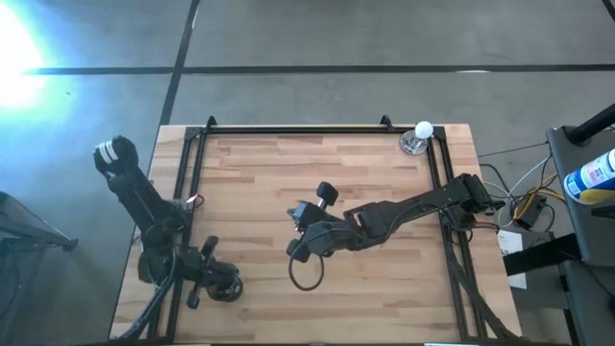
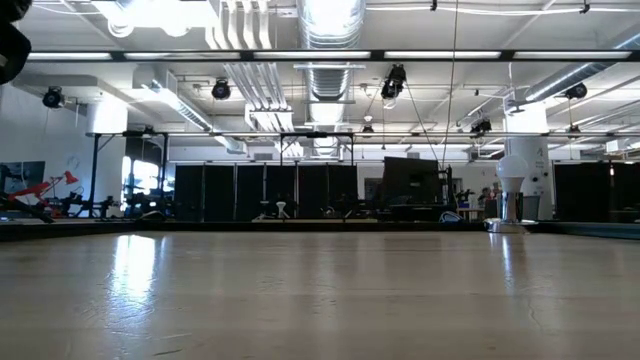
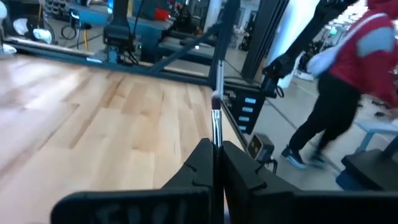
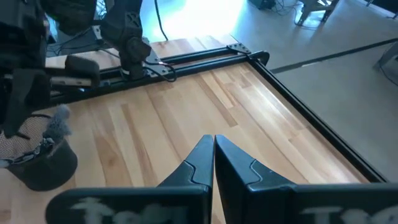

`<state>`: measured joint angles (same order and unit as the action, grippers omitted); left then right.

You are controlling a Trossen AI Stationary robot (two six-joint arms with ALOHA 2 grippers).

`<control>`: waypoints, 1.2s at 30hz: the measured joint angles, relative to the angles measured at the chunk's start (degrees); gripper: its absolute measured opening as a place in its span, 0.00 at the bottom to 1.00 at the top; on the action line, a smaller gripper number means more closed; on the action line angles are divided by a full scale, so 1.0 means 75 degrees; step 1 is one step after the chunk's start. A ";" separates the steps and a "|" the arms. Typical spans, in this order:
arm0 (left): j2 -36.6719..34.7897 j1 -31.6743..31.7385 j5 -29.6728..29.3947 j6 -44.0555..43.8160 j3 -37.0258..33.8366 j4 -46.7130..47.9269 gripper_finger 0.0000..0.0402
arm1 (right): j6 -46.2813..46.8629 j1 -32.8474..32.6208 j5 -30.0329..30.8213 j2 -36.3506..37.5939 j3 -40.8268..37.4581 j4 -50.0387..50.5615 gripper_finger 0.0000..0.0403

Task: Pick & Place Makeup Brushes
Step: Put the eyeshadow brush into the holder, then return to Home Position

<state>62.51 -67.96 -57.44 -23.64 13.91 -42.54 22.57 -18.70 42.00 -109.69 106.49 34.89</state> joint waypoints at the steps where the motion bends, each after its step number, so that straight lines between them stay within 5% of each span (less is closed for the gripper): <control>1: 0.0133 -0.0026 0.0000 -0.0116 0.0007 -0.0019 0.03 | 0.0000 0.0000 0.0000 0.0000 0.0001 0.0000 0.02; 11: 0.0586 -0.0070 -0.0028 -0.0896 0.0065 -0.0212 0.10 | -0.0009 -0.0006 -0.0016 0.0000 -0.0001 0.0055 0.02; 22: -0.0073 -0.0001 0.0151 -0.0490 0.0073 0.0010 0.19 | -0.0049 -0.0009 -0.0209 0.0001 -0.0001 0.0076 0.02; 28: -0.0771 0.1369 0.2413 -0.0135 -0.0023 0.0549 0.11 | -0.0338 0.0029 -0.1443 0.0131 -0.0001 0.0119 0.02; 36: -0.1198 0.5480 0.7381 0.0461 -0.0047 0.0756 0.00 | -0.0859 0.0467 -0.3483 0.0181 -0.0194 -0.0025 0.02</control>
<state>53.53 -26.86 -2.08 -20.18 13.56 -36.87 16.12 -15.19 15.88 -108.33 105.03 34.71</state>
